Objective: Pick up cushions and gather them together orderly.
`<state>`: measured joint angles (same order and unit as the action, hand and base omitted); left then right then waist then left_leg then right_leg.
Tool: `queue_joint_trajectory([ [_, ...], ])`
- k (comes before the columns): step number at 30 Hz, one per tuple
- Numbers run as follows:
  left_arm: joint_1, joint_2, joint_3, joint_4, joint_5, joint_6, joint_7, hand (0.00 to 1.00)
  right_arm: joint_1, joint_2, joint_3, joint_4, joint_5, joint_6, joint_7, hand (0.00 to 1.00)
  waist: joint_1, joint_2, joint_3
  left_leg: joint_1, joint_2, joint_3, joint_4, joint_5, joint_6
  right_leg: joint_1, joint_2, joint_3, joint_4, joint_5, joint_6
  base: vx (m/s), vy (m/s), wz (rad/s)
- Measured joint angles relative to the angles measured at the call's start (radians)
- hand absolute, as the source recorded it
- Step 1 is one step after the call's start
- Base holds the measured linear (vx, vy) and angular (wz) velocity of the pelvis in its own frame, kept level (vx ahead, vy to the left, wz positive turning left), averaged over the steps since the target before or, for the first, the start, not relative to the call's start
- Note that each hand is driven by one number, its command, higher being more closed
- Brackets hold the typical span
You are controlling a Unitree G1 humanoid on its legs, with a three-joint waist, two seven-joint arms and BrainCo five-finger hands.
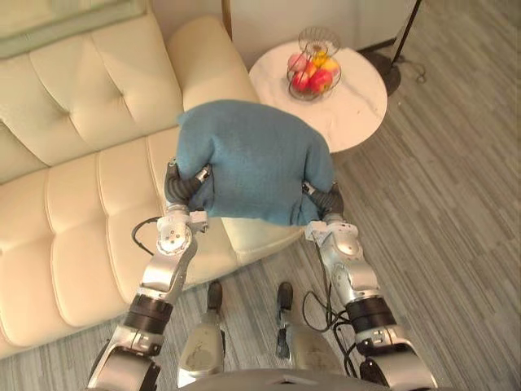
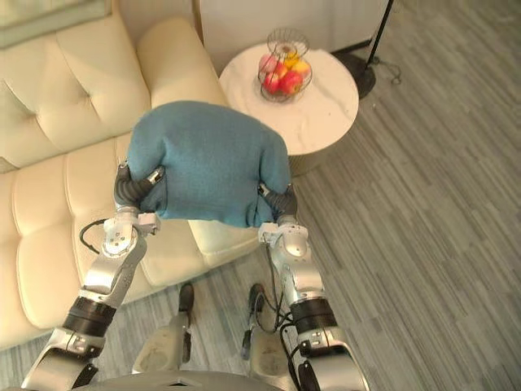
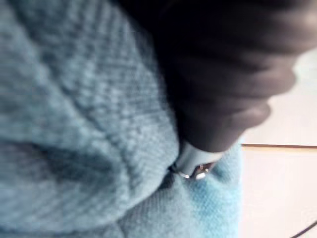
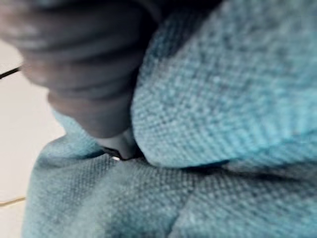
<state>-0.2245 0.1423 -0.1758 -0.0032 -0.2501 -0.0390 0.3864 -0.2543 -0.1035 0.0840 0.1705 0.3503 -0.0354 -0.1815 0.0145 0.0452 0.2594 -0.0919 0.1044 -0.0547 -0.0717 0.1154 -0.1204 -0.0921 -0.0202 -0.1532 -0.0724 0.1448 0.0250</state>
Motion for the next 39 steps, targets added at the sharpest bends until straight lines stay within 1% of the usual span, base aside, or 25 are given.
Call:
queue_joint_trajectory([
  [2,0.085,-0.033,0.002,-0.093,0.021,0.0,-0.001,1.0,0.048,0.004,0.011,-0.061,0.018,-0.001,0.001,1.0,0.0,0.001,-0.039,0.031,0.003,-0.001,0.003,-0.012,0.0,0.032,0.003,-0.001,0.0,-0.012,-0.002,0.04,0.007,0.02],
  [6,0.164,-0.063,0.021,-0.198,0.038,0.0,-0.001,1.0,0.082,0.018,0.017,-0.149,0.017,-0.001,0.004,1.0,0.0,0.008,-0.058,0.076,0.004,-0.003,0.018,-0.03,-0.002,0.086,0.004,-0.006,0.0,-0.023,-0.001,0.02,0.01,0.05],
  [9,0.263,-0.081,0.022,-0.312,0.039,-0.005,-0.005,1.0,0.147,0.019,0.033,-0.243,0.015,-0.007,0.028,1.0,0.0,0.019,-0.107,0.1,0.004,-0.017,0.018,-0.038,0.001,0.12,0.004,-0.022,-0.003,-0.036,0.0,0.0,0.008,0.15],
  [13,0.338,-0.102,0.022,-0.383,0.039,-0.014,-0.019,1.0,0.173,0.029,0.04,-0.277,-0.004,-0.015,0.039,1.0,0.0,0.035,-0.153,0.112,0.003,-0.038,0.018,-0.043,-0.002,0.152,0.004,-0.044,-0.007,-0.053,0.004,-0.02,-0.006,0.2],
  [14,0.345,-0.108,0.022,-0.39,0.039,-0.023,-0.021,1.0,0.173,0.031,0.042,-0.278,-0.005,-0.023,0.04,1.0,0.0,0.042,-0.16,0.114,0.003,-0.054,0.02,-0.047,-0.007,0.163,0.004,-0.058,-0.007,-0.061,-0.004,-0.04,-0.005,0.23],
  [18,0.37,-0.11,0.028,-0.418,0.038,-0.037,-0.021,1.0,0.178,0.035,0.06,-0.302,-0.005,-0.028,0.04,1.0,0.001,0.055,-0.176,0.091,0.001,-0.093,0.024,-0.039,-0.005,0.165,0.007,-0.097,-0.007,-0.063,-0.007,-0.05,-0.021,0.32],
  [19,0.37,-0.113,0.029,-0.418,0.037,-0.041,-0.021,1.0,0.181,0.035,0.061,-0.315,-0.005,-0.034,0.04,1.0,-0.001,0.06,-0.179,0.066,-0.002,-0.12,0.041,-0.033,-0.005,0.161,0.008,-0.123,-0.007,-0.064,-0.009,-0.1,-0.045,0.75],
  [20,0.37,-0.116,0.028,-0.417,0.037,-0.042,-0.021,1.0,0.181,0.035,0.06,-0.316,-0.006,-0.053,0.038,1.0,-0.002,0.07,-0.186,0.019,-0.006,-0.162,0.07,-0.027,-0.008,0.145,0.011,-0.165,0.006,-0.071,-0.013,-0.11,-0.045,0.78],
  [21,0.37,-0.12,0.028,-0.417,0.037,-0.043,-0.021,1.0,0.181,0.035,0.06,-0.317,-0.009,-0.057,0.036,1.0,-0.001,0.076,-0.191,0.0,-0.006,-0.172,0.072,-0.026,-0.006,0.13,0.012,-0.18,0.021,-0.078,-0.016,-0.1,-0.043,0.79],
  [22,0.37,-0.129,0.028,-0.417,0.034,-0.043,-0.02,1.0,0.18,0.035,0.06,-0.319,-0.034,-0.061,0.028,1.0,0.0,0.09,-0.205,-0.032,0.0,-0.167,0.064,-0.032,0.028,0.1,0.011,-0.214,0.048,-0.087,-0.024,-0.09,-0.024,1.08],
  [23,0.361,-0.133,0.028,-0.412,0.028,-0.043,-0.02,1.0,0.175,0.035,0.056,-0.319,-0.05,-0.061,0.017,1.0,-0.009,0.086,-0.215,-0.068,0.019,-0.025,0.052,-0.106,0.168,0.079,-0.015,-0.277,0.057,-0.081,-0.026,-0.07,-0.018,1.23],
  [24,0.358,-0.133,0.029,-0.41,0.024,-0.043,-0.02,1.0,0.167,0.034,0.054,-0.316,-0.061,-0.062,0.011,1.0,-0.01,0.079,-0.215,-0.076,0.023,0.029,0.062,-0.135,0.189,0.073,-0.04,-0.293,0.056,-0.079,-0.029,-0.04,0.048,1.22],
  [25,0.351,-0.13,0.031,-0.405,0.017,-0.047,-0.02,1.0,0.132,0.03,0.052,-0.297,-0.079,-0.064,-0.003,1.0,-0.003,0.08,-0.214,-0.122,0.041,0.113,0.136,-0.153,0.174,0.052,-0.067,-0.328,0.074,-0.078,-0.034,-0.02,0.115,0.7],
  [26,0.35,-0.135,0.033,-0.39,0.015,-0.048,-0.02,1.0,0.096,0.025,0.052,-0.265,-0.083,-0.063,-0.013,1.0,0.008,0.079,-0.213,-0.149,0.053,0.179,0.247,-0.152,0.175,0.042,-0.095,-0.341,0.097,-0.081,-0.035,-0.01,0.161,0.6],
  [27,0.349,-0.138,0.034,-0.384,0.015,-0.048,-0.02,1.0,0.087,0.018,0.051,-0.261,-0.083,-0.061,-0.018,1.0,0.009,0.081,-0.214,-0.15,0.06,0.212,0.296,-0.148,0.178,0.048,-0.106,-0.355,0.101,-0.085,-0.03,0.0,0.139,0.59],
  [28,0.349,-0.148,0.036,-0.378,0.015,-0.048,-0.02,1.0,0.085,0.006,0.051,-0.261,-0.083,-0.061,-0.019,1.0,0.007,0.093,-0.221,-0.135,0.079,0.259,0.311,-0.122,0.186,0.065,-0.108,-0.379,0.105,-0.089,-0.023,0.02,0.158,0.88],
  [29,0.346,-0.162,0.033,-0.375,0.01,-0.05,-0.02,1.0,0.079,-0.007,0.049,-0.261,-0.083,-0.061,-0.023,1.0,-0.01,0.124,-0.243,-0.102,0.12,0.306,0.233,-0.089,0.199,0.073,-0.097,-0.433,0.119,-0.097,-0.013,0.02,0.175,0.89],
  [30,0.335,-0.161,0.031,-0.368,0.006,-0.052,-0.02,1.0,0.075,-0.009,0.043,-0.259,-0.083,-0.062,-0.027,1.0,-0.015,0.128,-0.247,-0.091,0.123,0.323,0.198,-0.075,0.156,0.071,-0.103,-0.448,0.125,-0.097,-0.011,0.03,0.268,0.89],
  [31,0.31,-0.151,0.021,-0.35,-0.003,-0.052,-0.02,1.0,0.069,-0.005,0.024,-0.257,-0.083,-0.062,-0.03,1.0,-0.017,0.11,-0.242,-0.075,0.114,0.377,0.183,-0.088,0.123,0.072,-0.136,-0.468,0.134,-0.094,-0.004,0.02,0.282,0.77],
  [32,0.281,-0.143,0.017,-0.333,-0.003,-0.054,-0.023,1.0,0.051,-0.008,0.008,-0.255,-0.084,-0.062,-0.042,1.0,-0.028,0.111,-0.24,-0.077,0.107,0.413,0.186,-0.062,0.095,0.075,-0.162,-0.481,0.146,-0.096,0.029,-0.01,0.264,0.69],
  [33,0.277,-0.143,0.016,-0.331,-0.004,-0.054,-0.024,1.0,0.047,-0.008,0.007,-0.252,-0.084,-0.062,-0.044,1.0,-0.031,0.111,-0.239,-0.078,0.1,0.409,0.178,-0.033,0.091,0.078,-0.168,-0.486,0.149,-0.1,0.037,-0.03,0.25,0.6],
  [35,0.276,-0.113,0.016,-0.326,-0.006,-0.056,-0.024,1.0,0.043,0.021,0.006,-0.218,-0.095,-0.061,-0.047,1.0,-0.033,0.054,-0.23,-0.053,0.038,0.407,0.153,-0.03,0.107,0.094,-0.214,-0.451,0.146,-0.087,0.059,-0.03,0.29,0.34],
  [37,0.278,-0.098,0.02,-0.326,-0.011,-0.056,-0.024,1.0,0.043,0.036,0.01,-0.201,-0.105,-0.058,-0.047,1.0,-0.024,0.037,-0.224,-0.053,0.012,0.407,0.168,-0.041,0.123,0.096,-0.237,-0.428,0.155,-0.085,0.063,0.0,0.204,0.19],
  [38,0.28,-0.099,0.021,-0.323,-0.012,-0.056,-0.024,1.0,0.044,0.048,0.01,-0.188,-0.111,-0.055,-0.047,1.0,-0.021,0.028,-0.218,-0.055,-0.01,0.407,0.183,-0.049,0.134,0.09,-0.266,-0.422,0.183,-0.094,0.074,-0.01,0.261,0.22],
  [39,0.284,-0.104,0.022,-0.32,-0.011,-0.057,-0.024,1.0,0.051,0.061,0.01,-0.18,-0.121,-0.047,-0.047,1.0,-0.017,0.015,-0.207,-0.058,-0.046,0.413,0.199,-0.063,0.151,0.055,-0.327,-0.404,0.261,-0.124,0.089,-0.01,0.222,0.17],
])
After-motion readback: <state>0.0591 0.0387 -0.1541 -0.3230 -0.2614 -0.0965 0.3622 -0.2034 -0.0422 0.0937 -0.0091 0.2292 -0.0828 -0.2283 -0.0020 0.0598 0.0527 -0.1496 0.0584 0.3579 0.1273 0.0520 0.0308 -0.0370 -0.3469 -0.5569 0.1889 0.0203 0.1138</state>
